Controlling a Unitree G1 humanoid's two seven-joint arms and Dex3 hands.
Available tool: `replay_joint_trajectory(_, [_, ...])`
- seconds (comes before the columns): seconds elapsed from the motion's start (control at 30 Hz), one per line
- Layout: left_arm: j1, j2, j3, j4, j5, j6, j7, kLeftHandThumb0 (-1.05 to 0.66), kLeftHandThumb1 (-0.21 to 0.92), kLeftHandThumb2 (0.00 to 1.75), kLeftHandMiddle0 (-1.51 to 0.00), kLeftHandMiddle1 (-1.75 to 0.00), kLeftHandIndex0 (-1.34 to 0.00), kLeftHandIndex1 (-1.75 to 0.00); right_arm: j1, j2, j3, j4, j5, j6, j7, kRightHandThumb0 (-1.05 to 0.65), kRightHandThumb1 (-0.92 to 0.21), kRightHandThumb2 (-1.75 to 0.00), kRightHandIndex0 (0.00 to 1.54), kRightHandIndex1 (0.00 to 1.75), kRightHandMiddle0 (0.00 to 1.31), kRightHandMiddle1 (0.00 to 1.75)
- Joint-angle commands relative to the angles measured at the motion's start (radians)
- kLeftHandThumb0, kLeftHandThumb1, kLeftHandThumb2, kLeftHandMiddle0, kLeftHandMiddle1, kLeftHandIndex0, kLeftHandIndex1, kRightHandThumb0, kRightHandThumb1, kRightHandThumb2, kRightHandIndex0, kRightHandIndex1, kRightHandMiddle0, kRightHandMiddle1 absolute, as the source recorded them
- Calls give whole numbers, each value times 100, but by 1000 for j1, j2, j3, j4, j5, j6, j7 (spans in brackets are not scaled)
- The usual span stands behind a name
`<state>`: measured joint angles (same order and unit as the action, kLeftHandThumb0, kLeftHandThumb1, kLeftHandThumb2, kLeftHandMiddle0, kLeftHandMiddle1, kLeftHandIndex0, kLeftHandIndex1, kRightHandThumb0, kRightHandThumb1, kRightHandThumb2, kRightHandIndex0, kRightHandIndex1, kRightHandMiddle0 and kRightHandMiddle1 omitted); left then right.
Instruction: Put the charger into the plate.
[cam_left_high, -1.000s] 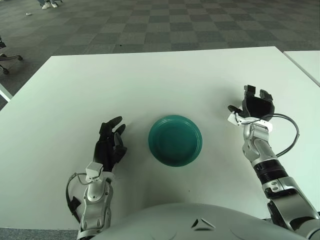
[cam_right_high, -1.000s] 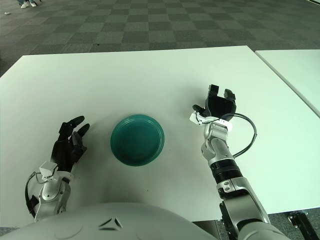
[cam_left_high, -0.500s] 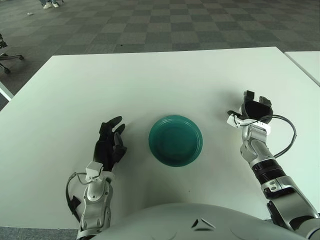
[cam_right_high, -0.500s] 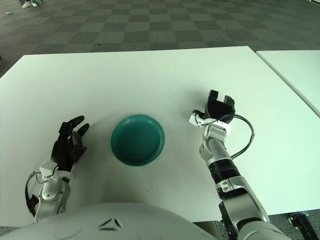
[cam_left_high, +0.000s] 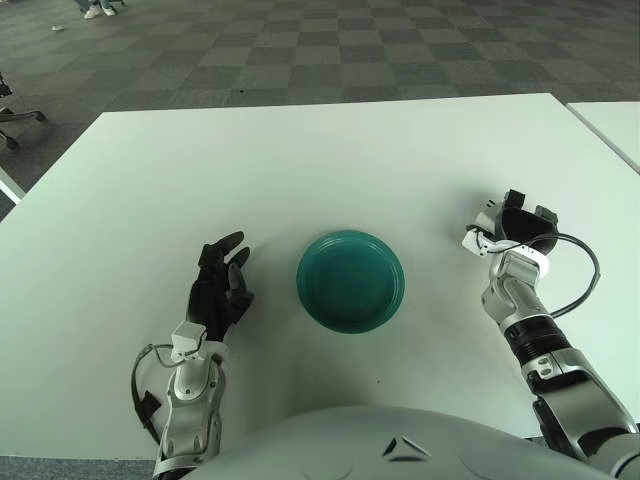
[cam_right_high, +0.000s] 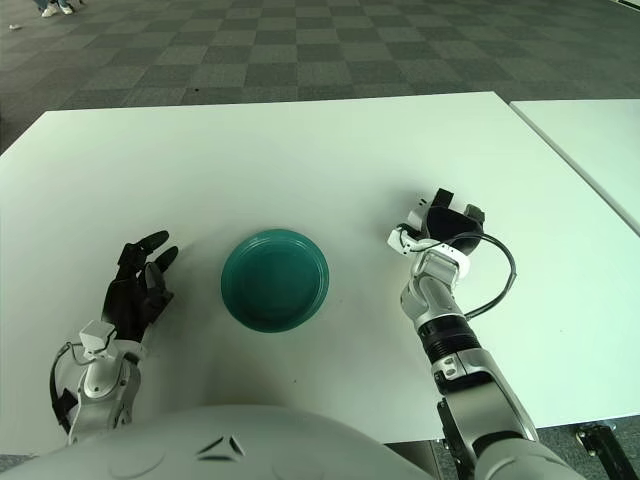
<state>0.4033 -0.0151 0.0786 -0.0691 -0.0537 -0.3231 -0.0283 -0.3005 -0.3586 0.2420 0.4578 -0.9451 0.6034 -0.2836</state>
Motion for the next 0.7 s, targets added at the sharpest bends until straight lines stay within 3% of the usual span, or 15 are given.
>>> replay_joint_trajectory(0.0, [3,11,11,16,-6,21,-3,-78,92,92,-30,-55,-16,-103,-3,-6,-10,37,32,3,-19,-102,-92,-56,30,2,0,46])
replay_joint_trajectory(0.43, [0,17,16,17,-31,38,-13,-78,92,90,-29,-54,-16,-104,-25,-48,-22,99,83,16,-28,-102,-92,-55,33,4,0,39])
replay_joint_trajectory(0.67, [-8,21,21,19,-47,52,-25,-77,92,89,-29,-54,-15,-104,-55,-68,-16,157,112,-4,-11,-103,-92,-55,37,5,0,45])
